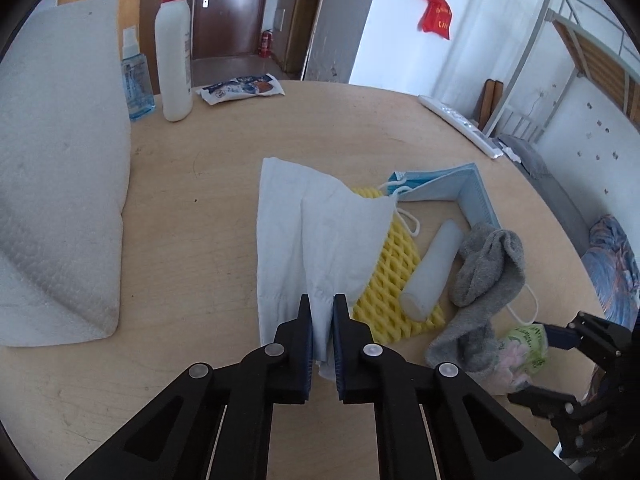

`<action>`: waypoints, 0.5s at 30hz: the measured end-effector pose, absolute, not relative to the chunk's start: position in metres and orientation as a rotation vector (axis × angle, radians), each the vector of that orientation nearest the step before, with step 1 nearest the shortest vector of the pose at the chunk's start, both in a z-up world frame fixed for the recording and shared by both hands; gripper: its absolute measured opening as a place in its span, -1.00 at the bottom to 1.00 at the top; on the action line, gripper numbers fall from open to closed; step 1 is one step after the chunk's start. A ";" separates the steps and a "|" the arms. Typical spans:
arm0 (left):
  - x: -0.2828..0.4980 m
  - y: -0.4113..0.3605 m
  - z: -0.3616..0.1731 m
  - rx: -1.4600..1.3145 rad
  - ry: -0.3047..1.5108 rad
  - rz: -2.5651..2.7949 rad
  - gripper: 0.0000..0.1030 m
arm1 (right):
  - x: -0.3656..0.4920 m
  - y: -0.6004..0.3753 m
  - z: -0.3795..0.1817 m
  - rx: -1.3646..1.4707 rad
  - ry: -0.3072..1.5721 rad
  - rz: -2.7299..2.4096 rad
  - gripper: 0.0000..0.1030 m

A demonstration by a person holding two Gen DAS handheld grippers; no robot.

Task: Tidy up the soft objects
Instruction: 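Close the left gripper on the paper towel while the right gripper grasps the snack bag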

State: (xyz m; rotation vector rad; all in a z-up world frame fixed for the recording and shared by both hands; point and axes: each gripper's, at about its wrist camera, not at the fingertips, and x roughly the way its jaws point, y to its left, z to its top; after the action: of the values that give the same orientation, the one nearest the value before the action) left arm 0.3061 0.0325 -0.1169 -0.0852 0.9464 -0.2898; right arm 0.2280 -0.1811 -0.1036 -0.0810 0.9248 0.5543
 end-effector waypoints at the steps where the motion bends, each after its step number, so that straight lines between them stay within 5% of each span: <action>1: 0.305 0.033 -0.116 -0.083 0.944 -0.293 -0.83 | 0.227 -0.180 -0.104 -0.088 0.920 0.556 0.15; 15: 0.281 0.030 -0.090 -0.069 0.819 -0.334 -0.83 | 0.200 -0.198 -0.085 -0.019 0.858 0.535 0.01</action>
State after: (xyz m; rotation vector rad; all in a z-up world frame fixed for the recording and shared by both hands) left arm 0.2811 0.0304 -0.0903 -0.0686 0.8194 -0.3335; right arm 0.1996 -0.1978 -0.0849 -0.0187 0.8582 0.5355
